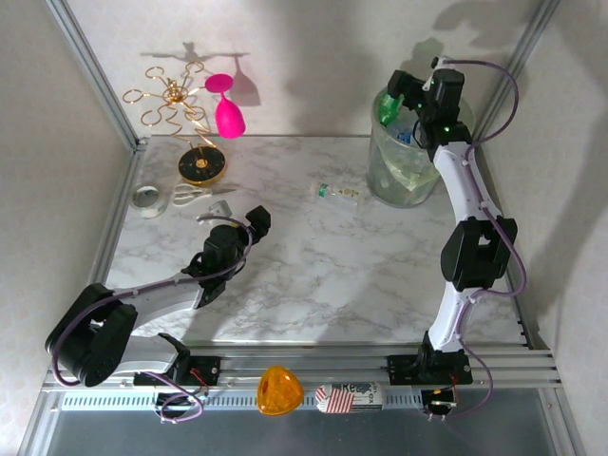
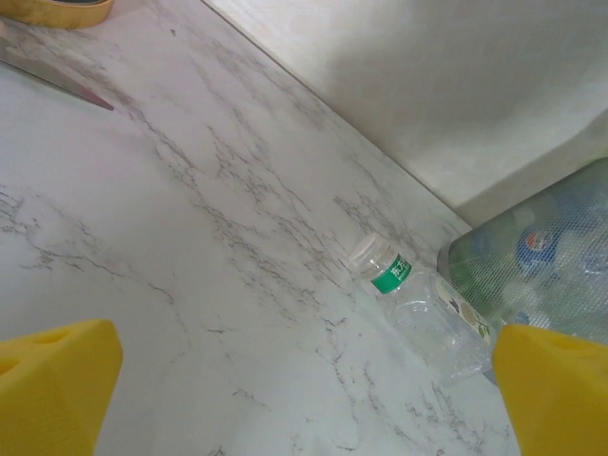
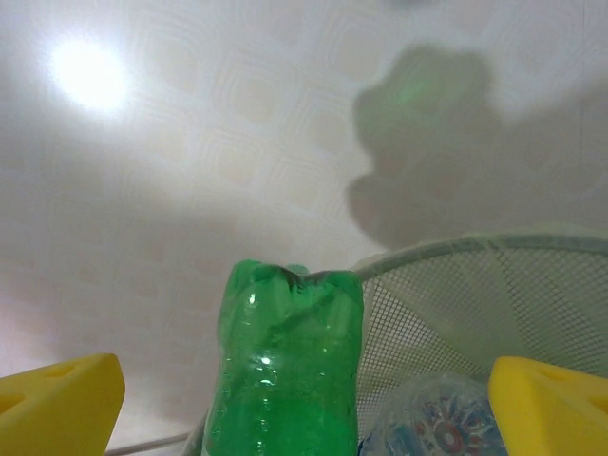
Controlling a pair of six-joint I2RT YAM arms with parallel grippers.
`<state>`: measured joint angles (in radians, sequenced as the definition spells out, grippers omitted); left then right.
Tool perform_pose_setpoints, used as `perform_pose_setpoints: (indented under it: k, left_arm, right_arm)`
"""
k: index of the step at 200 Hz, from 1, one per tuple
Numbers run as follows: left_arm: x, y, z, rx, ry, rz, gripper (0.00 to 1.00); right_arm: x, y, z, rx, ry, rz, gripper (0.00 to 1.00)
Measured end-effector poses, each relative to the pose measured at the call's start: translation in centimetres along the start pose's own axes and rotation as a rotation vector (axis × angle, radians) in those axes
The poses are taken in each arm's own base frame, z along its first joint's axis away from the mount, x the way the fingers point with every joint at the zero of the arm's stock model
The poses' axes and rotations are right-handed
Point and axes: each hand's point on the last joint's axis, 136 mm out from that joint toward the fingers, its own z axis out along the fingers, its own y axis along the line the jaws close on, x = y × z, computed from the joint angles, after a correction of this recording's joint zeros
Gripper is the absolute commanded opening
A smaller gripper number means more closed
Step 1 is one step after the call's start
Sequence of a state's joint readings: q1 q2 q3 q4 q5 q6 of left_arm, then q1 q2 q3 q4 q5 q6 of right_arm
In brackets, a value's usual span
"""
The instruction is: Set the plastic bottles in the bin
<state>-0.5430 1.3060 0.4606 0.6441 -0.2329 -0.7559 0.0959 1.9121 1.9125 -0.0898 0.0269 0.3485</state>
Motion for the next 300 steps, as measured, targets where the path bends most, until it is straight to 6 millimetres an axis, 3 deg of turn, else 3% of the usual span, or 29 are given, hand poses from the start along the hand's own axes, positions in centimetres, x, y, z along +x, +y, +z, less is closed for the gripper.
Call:
perform_pose_setpoints:
  k: [33,55,85,109,141,173,195,225,256,300]
  left_arm:
    - [-0.5,0.0,-0.1,-0.001,-0.013,0.006,1.00]
    - [-0.9,0.2,0.0,-0.011,-0.021,0.015,1.00]
    - [-1.6,-0.3,0.2,-0.006,-0.035,0.016,1.00]
    - [-2.1,-0.8,0.4,0.002,-0.044,0.012,1.00]
    - [-2.1,-0.9,0.6,0.000,-0.045,0.011,1.00]
    - [-2.1,-0.8,0.7,-0.003,-0.045,0.011,0.99]
    - [-2.6,-0.3,0.7,-0.017,-0.053,0.009,1.00]
    - [-3.5,0.2,0.3,-0.030,-0.070,0.006,1.00]
    - [-4.1,0.2,0.0,-0.028,-0.087,0.000,1.00]
    - [-4.0,0.5,0.0,-0.043,-0.081,0.004,1.00]
  right_arm:
    - [-2.1,1.4,-4.3,-0.032,-0.030,-0.040,0.99]
    - [-3.0,3.4,-7.7,-0.084,-0.054,-0.074,0.99]
    - [-0.9,7.7,-10.1,-0.206,-0.026,-0.120,0.99]
    - [2.6,10.4,-9.8,-0.300,0.054,-0.133,0.99]
    - [5.7,11.4,-7.4,-0.348,0.124,-0.106,0.99]
    - [10.7,13.2,-5.0,-0.425,0.214,-0.146,0.99]
    - [12.4,16.1,-5.2,-0.483,0.235,-0.222,0.99]
    - [17.5,19.1,-6.0,-0.530,0.346,-0.345,0.99]
    - [22.0,18.6,-5.5,-0.484,0.450,-0.440,0.99]
    - [23.3,17.1,-5.2,-0.425,0.471,-0.589,0.99]
